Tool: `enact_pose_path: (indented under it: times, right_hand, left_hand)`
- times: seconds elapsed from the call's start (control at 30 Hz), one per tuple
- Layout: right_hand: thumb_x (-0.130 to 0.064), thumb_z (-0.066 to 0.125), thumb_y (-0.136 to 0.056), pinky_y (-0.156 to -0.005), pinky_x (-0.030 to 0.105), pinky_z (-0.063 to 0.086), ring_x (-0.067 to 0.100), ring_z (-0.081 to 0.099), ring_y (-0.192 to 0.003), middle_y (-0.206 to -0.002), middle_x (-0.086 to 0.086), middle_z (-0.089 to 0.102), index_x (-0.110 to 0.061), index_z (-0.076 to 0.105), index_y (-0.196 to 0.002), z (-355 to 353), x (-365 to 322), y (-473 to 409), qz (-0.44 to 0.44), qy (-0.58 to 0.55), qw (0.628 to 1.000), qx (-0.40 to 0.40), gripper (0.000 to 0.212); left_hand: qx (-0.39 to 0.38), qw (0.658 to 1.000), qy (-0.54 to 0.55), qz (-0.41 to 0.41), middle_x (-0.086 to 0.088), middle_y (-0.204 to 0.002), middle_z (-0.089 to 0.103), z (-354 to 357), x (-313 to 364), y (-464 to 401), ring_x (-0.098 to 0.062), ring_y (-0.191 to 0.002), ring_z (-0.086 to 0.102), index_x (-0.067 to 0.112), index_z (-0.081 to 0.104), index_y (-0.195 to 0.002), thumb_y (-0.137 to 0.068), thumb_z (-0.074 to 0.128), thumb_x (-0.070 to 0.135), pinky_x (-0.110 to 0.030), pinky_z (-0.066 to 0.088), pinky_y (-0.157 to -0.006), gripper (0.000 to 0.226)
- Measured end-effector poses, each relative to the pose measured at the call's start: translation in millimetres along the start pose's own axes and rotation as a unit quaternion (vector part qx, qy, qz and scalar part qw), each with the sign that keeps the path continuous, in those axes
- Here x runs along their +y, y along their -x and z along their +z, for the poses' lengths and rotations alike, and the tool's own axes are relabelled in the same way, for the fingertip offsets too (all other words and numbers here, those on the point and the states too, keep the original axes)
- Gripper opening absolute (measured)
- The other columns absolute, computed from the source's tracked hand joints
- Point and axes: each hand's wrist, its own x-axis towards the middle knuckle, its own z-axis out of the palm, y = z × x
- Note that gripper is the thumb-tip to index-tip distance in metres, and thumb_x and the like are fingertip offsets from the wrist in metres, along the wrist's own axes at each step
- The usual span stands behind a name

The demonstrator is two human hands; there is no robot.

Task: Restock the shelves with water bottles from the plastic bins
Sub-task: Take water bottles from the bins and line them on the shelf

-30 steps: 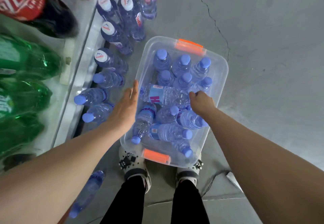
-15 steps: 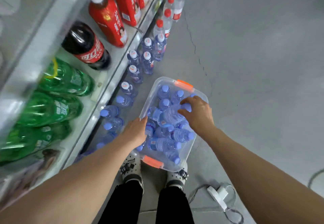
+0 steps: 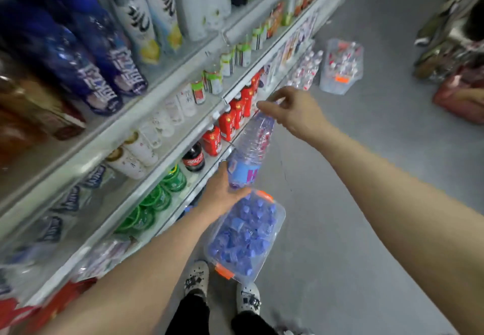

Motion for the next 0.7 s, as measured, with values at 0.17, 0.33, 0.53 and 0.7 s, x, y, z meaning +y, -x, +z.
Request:
enact_pose_path:
  times: [0.17, 0.33, 0.53, 0.7]
  right_hand:
    - [-0.033, 0.056, -0.098, -0.07, 0.024, 0.054, 0.007, 0.06, -0.076, -0.095, -0.002, 0.063, -0.01, 0.052, -0.124, -12.7, -74.1, 25.7, 0.008, -0.135, 0.986, -0.095, 0.035]
    - [-0.039, 0.057, -0.096, -0.084, 0.035, 0.057, 0.016, 0.063, -0.096, -0.111, 0.002, 0.063, -0.016, 0.052, -0.12, -16.1, -139.2, 46.4, -0.065, -0.108, 0.977, -0.17, 0.033]
    - [-0.041, 0.056, -0.096, -0.091, 0.047, 0.055, 0.022, 0.066, -0.101, -0.113, 0.006, 0.067, -0.013, 0.055, -0.119, -1.5, -218.5, 74.1, -0.143, -0.072, 0.965, -0.208, 0.036]
    - [-0.035, 0.056, -0.096, -0.073, 0.039, 0.055, 0.015, 0.064, -0.079, -0.1, 0.007, 0.069, -0.014, 0.058, -0.104, 3.1, -316.9, 94.1, -0.258, -0.065, 0.934, -0.238, 0.023]
  left_hand:
    - [0.023, 0.993, 0.113, -0.001, 0.008, -0.11, 0.07, -38.9, 58.3, 45.4, 0.0, -0.093, 0.067, 0.031, 0.056, -0.115, -0.075, 0.083, 0.019, -0.015, 0.05, -0.079, 0.05]
    - [0.037, 0.988, 0.148, 0.002, 0.019, -0.103, 0.069, -76.7, 90.5, 94.2, 0.001, -0.098, 0.065, 0.032, 0.056, -0.111, -0.077, 0.081, 0.017, -0.009, 0.047, -0.079, 0.046]
    - [0.063, 0.994, 0.093, 0.003, 0.017, -0.111, 0.067, -131.0, 114.7, 156.3, -0.001, -0.103, 0.062, 0.044, 0.055, -0.11, -0.071, 0.084, 0.04, -0.032, 0.048, -0.099, 0.049]
    - [0.093, 0.995, -0.025, 0.034, 0.003, -0.118, 0.069, -223.8, 154.6, 226.9, -0.02, -0.112, 0.063, 0.028, 0.061, -0.119, -0.071, 0.081, 0.042, -0.045, 0.047, -0.101, 0.054]
